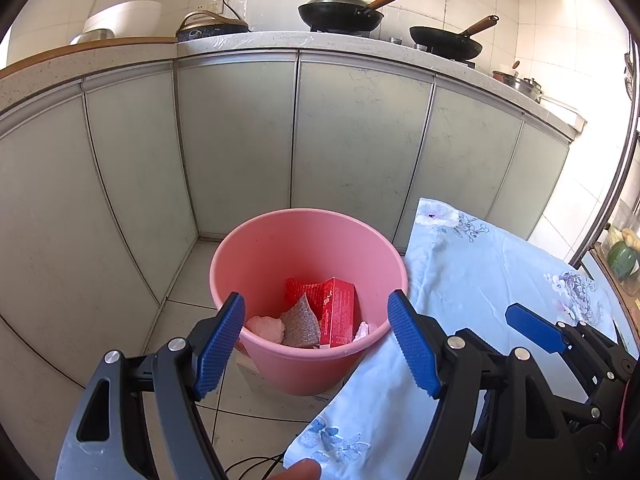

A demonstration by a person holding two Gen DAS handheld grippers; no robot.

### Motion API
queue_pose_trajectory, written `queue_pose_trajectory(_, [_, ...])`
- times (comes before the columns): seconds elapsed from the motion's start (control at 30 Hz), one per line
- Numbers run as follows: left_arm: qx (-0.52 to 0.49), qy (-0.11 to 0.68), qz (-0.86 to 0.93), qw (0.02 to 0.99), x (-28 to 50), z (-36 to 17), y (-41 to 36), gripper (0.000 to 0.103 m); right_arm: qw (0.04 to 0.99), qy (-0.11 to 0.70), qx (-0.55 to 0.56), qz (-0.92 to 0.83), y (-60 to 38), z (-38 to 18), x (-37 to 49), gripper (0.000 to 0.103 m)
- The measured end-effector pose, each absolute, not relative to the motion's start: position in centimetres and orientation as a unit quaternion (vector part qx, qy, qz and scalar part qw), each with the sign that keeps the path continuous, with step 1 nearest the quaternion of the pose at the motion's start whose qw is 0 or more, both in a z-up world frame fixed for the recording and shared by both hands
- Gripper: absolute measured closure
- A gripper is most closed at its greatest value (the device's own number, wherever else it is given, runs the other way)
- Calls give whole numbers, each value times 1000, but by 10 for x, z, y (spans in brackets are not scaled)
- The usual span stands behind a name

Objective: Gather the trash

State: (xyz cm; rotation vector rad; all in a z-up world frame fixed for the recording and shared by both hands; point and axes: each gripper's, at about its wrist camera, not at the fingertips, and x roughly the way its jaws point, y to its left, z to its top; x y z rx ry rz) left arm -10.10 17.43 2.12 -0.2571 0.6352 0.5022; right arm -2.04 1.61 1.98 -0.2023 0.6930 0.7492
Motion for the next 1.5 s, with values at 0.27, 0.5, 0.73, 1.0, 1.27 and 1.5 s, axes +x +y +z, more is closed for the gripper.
queue_pose_trajectory(0.27, [-120, 309, 242, 912, -101, 21, 172, 31, 868, 332, -97, 357, 15, 19, -21, 46])
queue_pose_trajectory(0.5, [-120, 309, 242, 912, -101, 21, 172, 31, 868, 332, -97, 356, 14, 16, -21, 46])
queue_pose_trajectory(0.73, [-119, 310, 242, 912, -101, 20, 172, 31, 868, 333, -99, 355, 15, 15, -21, 46])
queue_pose_trajectory(1.0, [-119, 310, 241, 912, -101, 20, 171, 31, 868, 334, -101, 354, 14, 14, -21, 46])
queue_pose_trajectory(1.27, [-117, 312, 240, 912, -100, 21, 170, 31, 868, 335, -102, 352, 15, 14, -21, 46])
queue_pose_trajectory(1.5, [-116, 312, 238, 912, -100, 21, 169, 31, 868, 335, -104, 351, 15, 14, -20, 46])
